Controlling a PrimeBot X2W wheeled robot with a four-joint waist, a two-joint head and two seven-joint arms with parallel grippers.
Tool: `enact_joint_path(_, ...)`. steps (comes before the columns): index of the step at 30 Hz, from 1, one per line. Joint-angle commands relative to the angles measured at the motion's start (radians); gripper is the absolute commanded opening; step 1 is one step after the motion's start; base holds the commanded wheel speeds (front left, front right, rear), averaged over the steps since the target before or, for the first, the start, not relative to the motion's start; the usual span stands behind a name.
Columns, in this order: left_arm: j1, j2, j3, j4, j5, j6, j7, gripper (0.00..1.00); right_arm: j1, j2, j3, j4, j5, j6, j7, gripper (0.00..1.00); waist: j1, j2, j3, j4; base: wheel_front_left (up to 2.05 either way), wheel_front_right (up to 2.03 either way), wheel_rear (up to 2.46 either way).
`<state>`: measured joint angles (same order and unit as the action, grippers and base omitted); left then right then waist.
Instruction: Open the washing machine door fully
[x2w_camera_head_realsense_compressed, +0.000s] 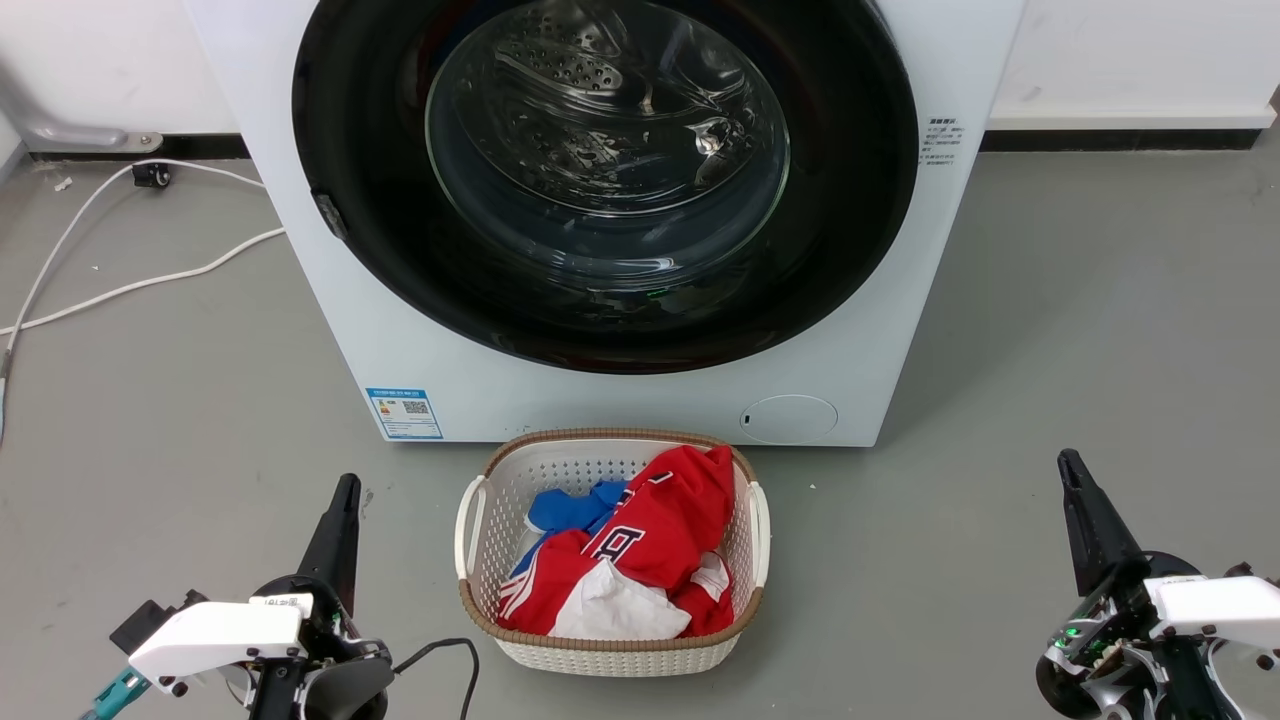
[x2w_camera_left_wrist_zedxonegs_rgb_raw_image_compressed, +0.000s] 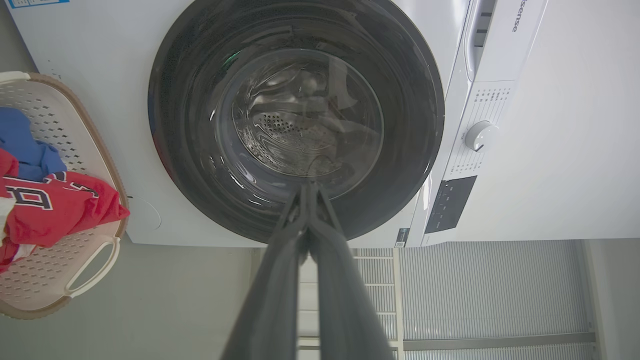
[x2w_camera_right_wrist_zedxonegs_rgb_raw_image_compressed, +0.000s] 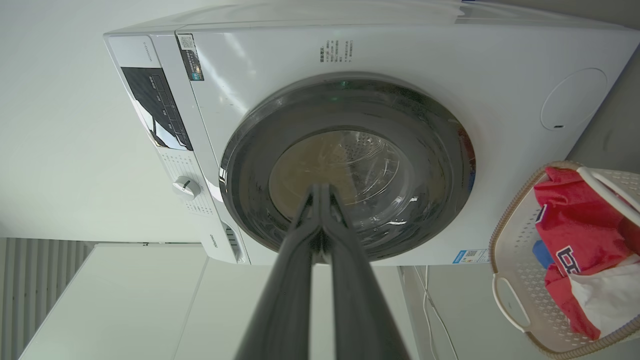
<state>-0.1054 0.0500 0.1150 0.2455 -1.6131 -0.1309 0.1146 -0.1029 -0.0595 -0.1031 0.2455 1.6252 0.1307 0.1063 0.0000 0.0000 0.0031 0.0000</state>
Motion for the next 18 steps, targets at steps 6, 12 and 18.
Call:
enact_joint_path(6,-0.007,-0.001,0.001,0.001,0.000,-0.003,0.002,0.00,-0.011,0.003,-0.002,0.001,-0.007,0.000,0.003,0.00,0.0000,0.0000,0.000,0.000,0.00,0.00,0.00)
enact_joint_path(12,-0.007,-0.001,0.001,0.001,0.000,-0.003,0.002,0.00,-0.011,0.004,-0.003,0.001,-0.008,0.000,0.004,0.00,0.0000,0.0000,0.000,0.000,0.00,0.00,0.00)
enact_joint_path(18,-0.007,-0.001,0.001,0.001,0.000,-0.003,0.002,0.00,-0.012,0.005,-0.004,0.001,-0.008,0.000,0.005,0.00,0.0000,0.0000,0.000,0.000,0.00,0.00,0.00)
